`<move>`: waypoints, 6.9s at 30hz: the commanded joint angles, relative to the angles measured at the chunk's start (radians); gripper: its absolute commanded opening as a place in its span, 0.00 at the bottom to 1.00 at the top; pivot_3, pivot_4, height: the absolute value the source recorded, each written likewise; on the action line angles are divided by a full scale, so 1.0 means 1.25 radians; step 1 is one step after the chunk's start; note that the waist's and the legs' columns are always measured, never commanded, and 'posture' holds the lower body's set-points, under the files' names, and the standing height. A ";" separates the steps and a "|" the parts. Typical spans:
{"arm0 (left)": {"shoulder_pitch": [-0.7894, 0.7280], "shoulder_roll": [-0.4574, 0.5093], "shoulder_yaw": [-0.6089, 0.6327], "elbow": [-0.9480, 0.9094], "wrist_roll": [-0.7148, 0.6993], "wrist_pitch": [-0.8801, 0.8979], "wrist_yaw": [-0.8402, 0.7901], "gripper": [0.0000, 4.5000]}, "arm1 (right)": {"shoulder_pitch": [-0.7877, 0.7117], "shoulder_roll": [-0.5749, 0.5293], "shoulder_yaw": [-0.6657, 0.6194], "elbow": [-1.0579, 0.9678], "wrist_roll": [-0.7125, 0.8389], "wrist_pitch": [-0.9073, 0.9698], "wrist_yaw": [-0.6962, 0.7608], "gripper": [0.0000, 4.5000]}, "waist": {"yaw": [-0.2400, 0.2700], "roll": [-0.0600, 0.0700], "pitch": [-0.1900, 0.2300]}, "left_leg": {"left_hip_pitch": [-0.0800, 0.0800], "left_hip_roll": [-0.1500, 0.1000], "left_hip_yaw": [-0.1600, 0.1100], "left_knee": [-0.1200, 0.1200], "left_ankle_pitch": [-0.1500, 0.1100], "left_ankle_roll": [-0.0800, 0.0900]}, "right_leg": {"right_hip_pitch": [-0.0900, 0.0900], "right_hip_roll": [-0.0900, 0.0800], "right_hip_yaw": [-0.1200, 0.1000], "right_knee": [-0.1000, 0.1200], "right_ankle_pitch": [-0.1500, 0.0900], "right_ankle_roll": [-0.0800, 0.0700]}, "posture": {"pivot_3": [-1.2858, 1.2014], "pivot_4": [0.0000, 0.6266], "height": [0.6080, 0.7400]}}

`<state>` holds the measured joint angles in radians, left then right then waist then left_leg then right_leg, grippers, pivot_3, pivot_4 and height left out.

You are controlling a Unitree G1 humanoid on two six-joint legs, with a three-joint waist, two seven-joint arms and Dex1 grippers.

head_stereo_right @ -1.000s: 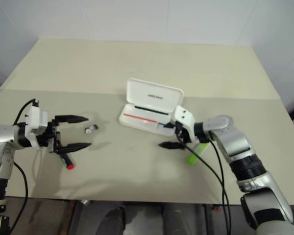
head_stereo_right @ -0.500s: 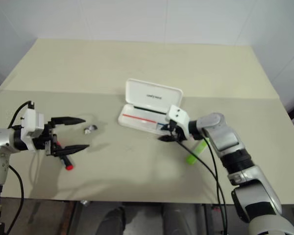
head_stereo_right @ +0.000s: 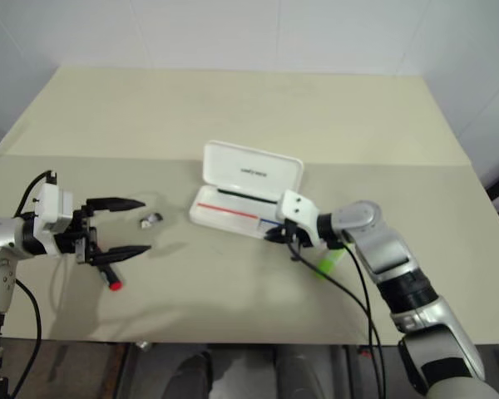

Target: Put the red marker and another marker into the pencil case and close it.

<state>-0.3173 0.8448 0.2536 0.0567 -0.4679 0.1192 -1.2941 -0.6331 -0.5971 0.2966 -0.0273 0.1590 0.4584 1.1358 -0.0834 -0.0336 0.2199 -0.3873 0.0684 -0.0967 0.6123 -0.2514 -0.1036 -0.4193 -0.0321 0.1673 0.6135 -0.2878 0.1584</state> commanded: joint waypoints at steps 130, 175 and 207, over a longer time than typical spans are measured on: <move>-0.091 -0.003 -0.012 -0.360 -0.056 0.454 0.359 0.14 | 0.296 -0.129 -0.287 -0.178 0.214 -0.146 -0.020 1.00 | 0.001 -0.003 -0.001 | 0.000 0.000 0.001 0.010 -0.003 -0.003 | 0.006 0.000 0.001 -0.008 -0.001 -0.008 | 0.52 0.24 1.00; -0.606 -0.417 -0.571 0.202 0.369 0.334 0.104 0.58 | 0.582 -0.112 -0.407 -0.451 0.221 -0.055 -0.293 1.00 | 0.025 -0.002 0.000 | -0.001 -0.001 0.001 0.013 -0.003 -0.001 | 0.006 0.000 0.002 -0.006 -0.003 -0.007 | 0.52 0.24 1.00; -0.419 -0.316 -0.127 0.194 -0.088 0.019 -0.233 0.99 | 0.606 0.210 -0.423 -0.594 0.181 0.330 -0.813 1.00 | 0.025 -0.002 -0.001 | 0.000 -0.001 0.000 0.013 -0.003 -0.001 | 0.006 0.000 0.002 -0.003 -0.003 -0.008 | 0.52 0.24 1.00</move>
<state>-0.8473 0.4273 0.0749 0.2926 -0.5525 0.1615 -1.5016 0.1450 -0.3434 -0.2056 -0.7322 0.3754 0.8422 0.1481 -0.0519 -0.0358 0.2192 -0.3867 0.0677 -0.0963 0.6280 -0.2553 -0.1053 -0.4116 -0.0319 0.1697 0.6097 -0.2921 0.1481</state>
